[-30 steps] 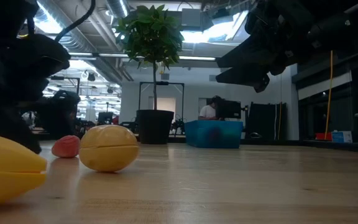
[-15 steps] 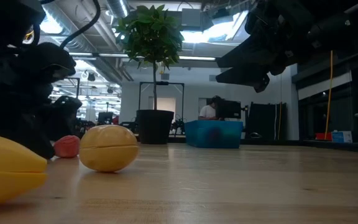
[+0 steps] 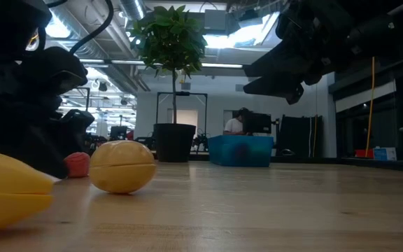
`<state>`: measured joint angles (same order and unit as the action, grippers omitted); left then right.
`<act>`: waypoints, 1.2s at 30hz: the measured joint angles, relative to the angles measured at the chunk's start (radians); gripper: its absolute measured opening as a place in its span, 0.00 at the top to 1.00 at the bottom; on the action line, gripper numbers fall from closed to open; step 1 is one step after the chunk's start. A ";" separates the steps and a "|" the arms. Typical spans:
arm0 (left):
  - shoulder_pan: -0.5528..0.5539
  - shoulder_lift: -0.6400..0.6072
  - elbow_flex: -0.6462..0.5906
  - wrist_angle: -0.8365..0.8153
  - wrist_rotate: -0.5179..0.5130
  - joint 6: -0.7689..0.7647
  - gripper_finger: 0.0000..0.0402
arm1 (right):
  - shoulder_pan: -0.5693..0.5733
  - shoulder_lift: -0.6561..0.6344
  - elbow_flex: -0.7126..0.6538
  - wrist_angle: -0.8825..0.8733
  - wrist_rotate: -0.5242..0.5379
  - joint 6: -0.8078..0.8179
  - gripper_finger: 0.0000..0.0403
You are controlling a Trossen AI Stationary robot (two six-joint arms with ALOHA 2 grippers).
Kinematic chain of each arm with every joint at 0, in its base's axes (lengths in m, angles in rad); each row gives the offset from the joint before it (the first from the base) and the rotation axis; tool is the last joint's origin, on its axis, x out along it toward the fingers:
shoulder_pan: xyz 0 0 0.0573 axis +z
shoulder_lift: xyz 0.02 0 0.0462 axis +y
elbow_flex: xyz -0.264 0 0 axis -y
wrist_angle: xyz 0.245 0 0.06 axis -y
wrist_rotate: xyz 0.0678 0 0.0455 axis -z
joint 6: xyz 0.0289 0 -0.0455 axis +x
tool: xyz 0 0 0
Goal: Pick and placing Produce into tupperware
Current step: Put the peach into the blue bin
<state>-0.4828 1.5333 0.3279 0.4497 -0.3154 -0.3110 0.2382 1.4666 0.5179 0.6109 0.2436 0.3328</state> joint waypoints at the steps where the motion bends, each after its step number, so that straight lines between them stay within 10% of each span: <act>1: 0.000 0.000 0.000 0.000 -0.001 0.000 0.52 | 0.000 0.000 0.000 0.000 0.000 0.000 0.44; 13: 0.001 -0.001 0.000 0.010 0.013 -0.027 0.81 | 0.000 0.000 0.000 -0.002 0.000 0.005 0.44; 27: 0.058 -0.002 0.000 0.296 0.017 0.085 0.83 | -0.007 -0.050 -0.026 0.033 0.000 -0.168 0.44; 36: 0.263 -0.002 0.000 0.528 0.220 0.147 0.80 | -0.026 -0.219 -0.350 0.367 -0.029 -0.208 0.44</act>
<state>-0.2198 1.5311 0.3283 0.9778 -0.0958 -0.1645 0.2124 1.2476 0.1680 0.9780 0.2151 0.1247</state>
